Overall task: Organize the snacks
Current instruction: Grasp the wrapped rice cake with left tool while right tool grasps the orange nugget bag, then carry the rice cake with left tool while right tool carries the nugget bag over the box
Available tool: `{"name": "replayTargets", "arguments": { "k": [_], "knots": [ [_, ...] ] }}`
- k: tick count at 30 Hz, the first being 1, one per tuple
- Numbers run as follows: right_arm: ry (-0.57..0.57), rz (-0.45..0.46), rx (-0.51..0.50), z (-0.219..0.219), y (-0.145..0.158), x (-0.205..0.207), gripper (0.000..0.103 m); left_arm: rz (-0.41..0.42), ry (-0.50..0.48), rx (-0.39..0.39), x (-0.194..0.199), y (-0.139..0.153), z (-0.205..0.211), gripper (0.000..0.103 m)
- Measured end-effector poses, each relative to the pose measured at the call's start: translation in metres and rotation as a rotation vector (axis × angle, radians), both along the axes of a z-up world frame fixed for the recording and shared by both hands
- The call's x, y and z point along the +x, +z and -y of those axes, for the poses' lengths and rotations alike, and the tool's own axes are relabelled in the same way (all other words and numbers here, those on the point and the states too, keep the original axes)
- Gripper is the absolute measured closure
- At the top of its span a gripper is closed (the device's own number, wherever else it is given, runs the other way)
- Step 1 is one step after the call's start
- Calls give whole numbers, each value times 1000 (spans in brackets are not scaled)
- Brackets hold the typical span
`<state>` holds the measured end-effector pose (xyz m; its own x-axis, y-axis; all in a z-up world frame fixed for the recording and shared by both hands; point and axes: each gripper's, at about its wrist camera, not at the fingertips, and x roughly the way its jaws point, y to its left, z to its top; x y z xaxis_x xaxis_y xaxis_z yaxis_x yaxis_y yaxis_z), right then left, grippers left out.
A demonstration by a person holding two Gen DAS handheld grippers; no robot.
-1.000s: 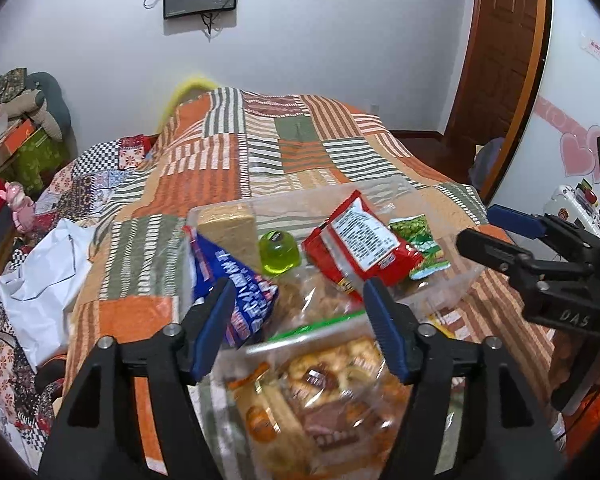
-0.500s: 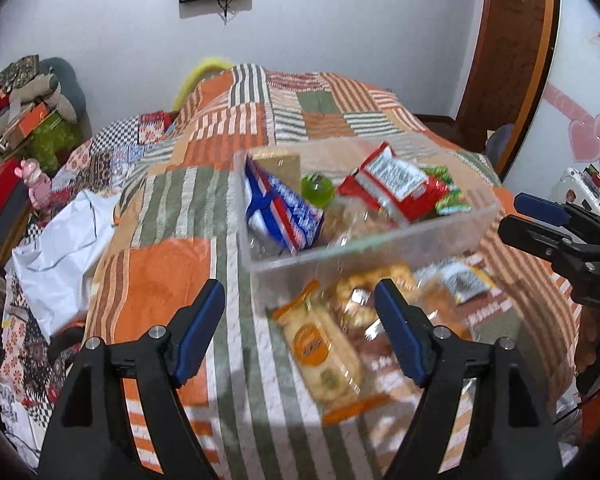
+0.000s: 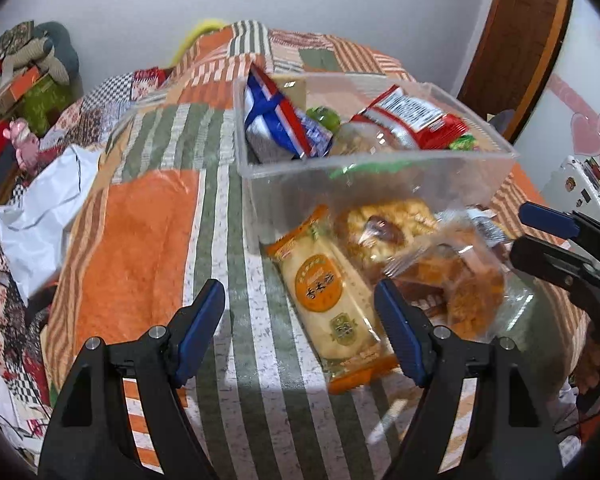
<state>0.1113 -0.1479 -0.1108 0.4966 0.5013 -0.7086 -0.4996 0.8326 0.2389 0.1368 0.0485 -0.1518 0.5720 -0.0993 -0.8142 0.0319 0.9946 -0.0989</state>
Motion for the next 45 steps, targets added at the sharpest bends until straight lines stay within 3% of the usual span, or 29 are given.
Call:
{"name": "replayTargets", "arguments": {
  "k": [8, 20, 26, 31, 45],
  "knots": [
    [64, -35, -7, -21, -12, -8, 28, -58, 61, -16, -3, -22, -19, 26],
    [75, -105, -9, -29, -36, -3, 28, -34, 46, -12, 3, -26, -13, 28],
    [70, -90, -10, -28, -34, -6, 35, -19, 62, 3, 10, -29, -12, 44],
    [68, -94, 6, -24, -34, -5, 40, -9, 64, 16, 12, -29, -13, 68],
    [56, -83, 32, -10, -21, -13, 44, 28, 39, 8, -11, -9, -9, 69]
  ]
}}
